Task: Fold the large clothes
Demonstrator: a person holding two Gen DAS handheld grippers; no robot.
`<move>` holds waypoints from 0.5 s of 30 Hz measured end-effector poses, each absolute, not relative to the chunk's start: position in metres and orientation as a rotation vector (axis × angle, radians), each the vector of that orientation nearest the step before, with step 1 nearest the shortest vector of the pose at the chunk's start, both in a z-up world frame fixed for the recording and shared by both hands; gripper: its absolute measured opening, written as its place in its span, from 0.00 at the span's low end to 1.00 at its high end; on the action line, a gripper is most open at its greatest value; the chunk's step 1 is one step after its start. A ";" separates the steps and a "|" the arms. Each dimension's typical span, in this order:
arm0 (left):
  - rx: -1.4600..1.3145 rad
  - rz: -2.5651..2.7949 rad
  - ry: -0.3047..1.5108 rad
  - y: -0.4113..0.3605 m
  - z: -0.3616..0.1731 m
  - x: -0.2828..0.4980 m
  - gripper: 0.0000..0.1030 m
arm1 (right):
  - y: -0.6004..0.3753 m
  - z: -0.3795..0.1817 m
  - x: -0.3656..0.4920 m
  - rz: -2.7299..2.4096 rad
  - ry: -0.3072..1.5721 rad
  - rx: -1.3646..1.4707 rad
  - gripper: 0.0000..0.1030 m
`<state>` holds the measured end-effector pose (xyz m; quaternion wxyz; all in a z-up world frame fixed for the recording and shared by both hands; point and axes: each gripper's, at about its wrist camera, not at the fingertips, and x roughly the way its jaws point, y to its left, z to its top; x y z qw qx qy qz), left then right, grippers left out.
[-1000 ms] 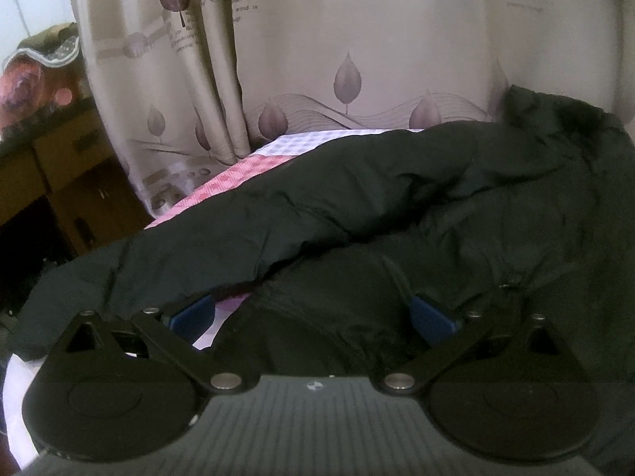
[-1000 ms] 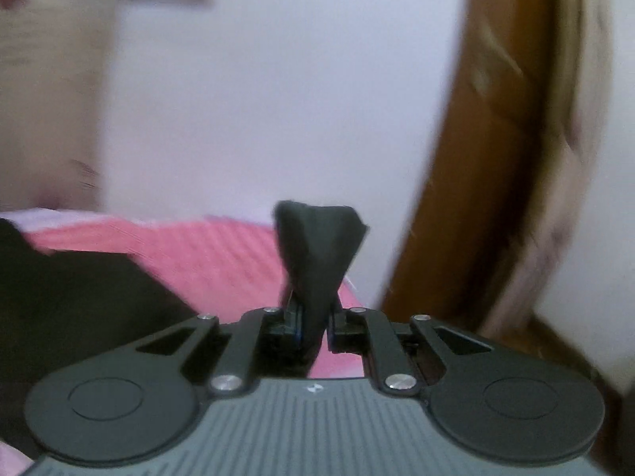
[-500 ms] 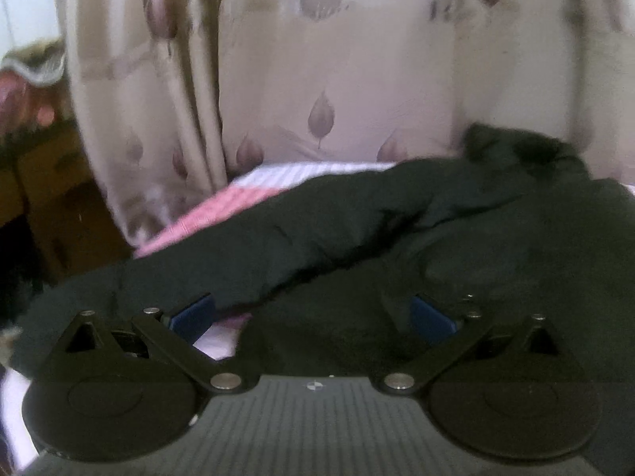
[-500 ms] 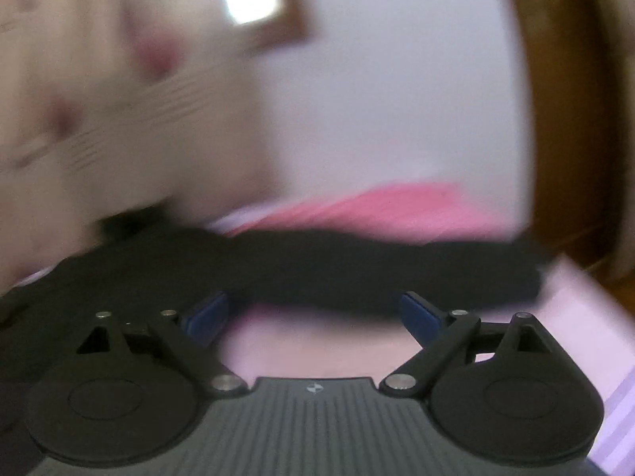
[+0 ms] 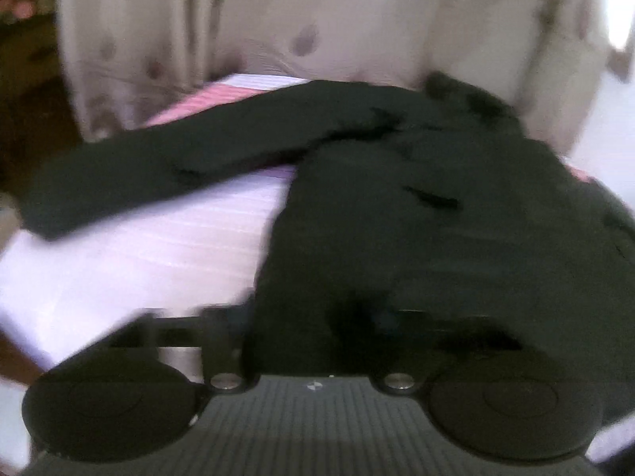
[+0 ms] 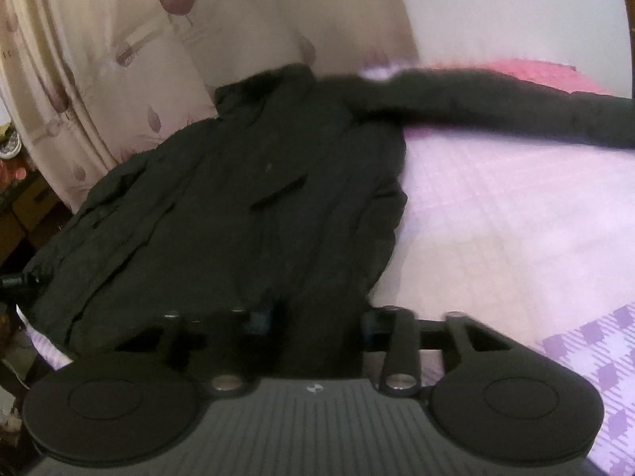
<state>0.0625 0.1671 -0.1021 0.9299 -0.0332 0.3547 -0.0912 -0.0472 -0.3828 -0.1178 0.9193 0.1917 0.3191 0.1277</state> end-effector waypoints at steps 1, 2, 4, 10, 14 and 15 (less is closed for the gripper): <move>-0.091 -0.189 0.732 0.165 -0.100 0.062 0.26 | -0.386 -0.116 -0.046 0.266 0.650 0.401 0.18; -0.098 -0.188 0.735 0.164 -0.099 0.060 0.20 | -0.389 -0.112 -0.049 0.265 0.644 0.398 0.16; -0.089 -0.205 0.728 0.159 -0.093 0.052 0.15 | -0.396 -0.104 -0.058 0.267 0.631 0.416 0.14; -0.053 -0.256 0.726 0.165 -0.088 0.013 0.15 | -0.413 -0.102 -0.088 0.254 0.659 0.494 0.13; -0.022 -0.226 0.711 0.169 -0.087 -0.007 0.28 | -0.420 -0.115 -0.102 0.233 0.721 0.540 0.17; 0.015 -0.200 0.682 0.166 -0.082 -0.012 0.29 | -0.425 -0.116 -0.104 0.235 0.711 0.574 0.18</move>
